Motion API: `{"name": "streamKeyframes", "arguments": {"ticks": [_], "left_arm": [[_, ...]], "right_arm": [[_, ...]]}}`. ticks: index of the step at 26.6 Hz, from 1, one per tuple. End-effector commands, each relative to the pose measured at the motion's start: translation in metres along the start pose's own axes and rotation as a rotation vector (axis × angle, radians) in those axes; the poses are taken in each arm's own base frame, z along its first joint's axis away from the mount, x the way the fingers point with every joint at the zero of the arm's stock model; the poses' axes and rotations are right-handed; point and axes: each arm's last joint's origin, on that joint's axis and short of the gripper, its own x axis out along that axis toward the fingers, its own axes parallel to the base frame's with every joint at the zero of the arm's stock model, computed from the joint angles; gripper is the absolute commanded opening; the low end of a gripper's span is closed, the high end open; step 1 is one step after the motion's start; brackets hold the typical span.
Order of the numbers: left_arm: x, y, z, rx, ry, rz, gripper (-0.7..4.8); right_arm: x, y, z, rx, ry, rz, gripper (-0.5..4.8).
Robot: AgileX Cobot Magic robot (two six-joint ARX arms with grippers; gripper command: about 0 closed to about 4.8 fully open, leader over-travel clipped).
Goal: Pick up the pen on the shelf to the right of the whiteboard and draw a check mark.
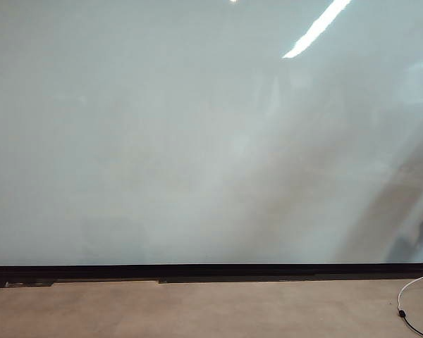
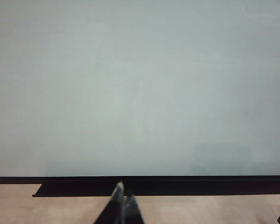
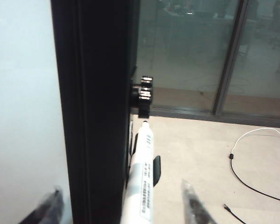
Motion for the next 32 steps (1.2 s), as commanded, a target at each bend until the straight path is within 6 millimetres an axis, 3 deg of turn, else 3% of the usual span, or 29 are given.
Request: {"name": "streamKeyframes", "arguments": {"ticks": [1, 32], "left_arm": [[0.0, 0.0, 0.002, 0.004, -0.015, -0.001, -0.05], [0.0, 0.0, 0.002, 0.004, -0.015, -0.001, -0.04]], "right_arm": [[0.001, 0.0, 0.003, -0.021, -0.015, -0.006, 3.01], [0.011, 0.0, -0.002, -0.014, 0.0, 0.008, 2.62]]}}
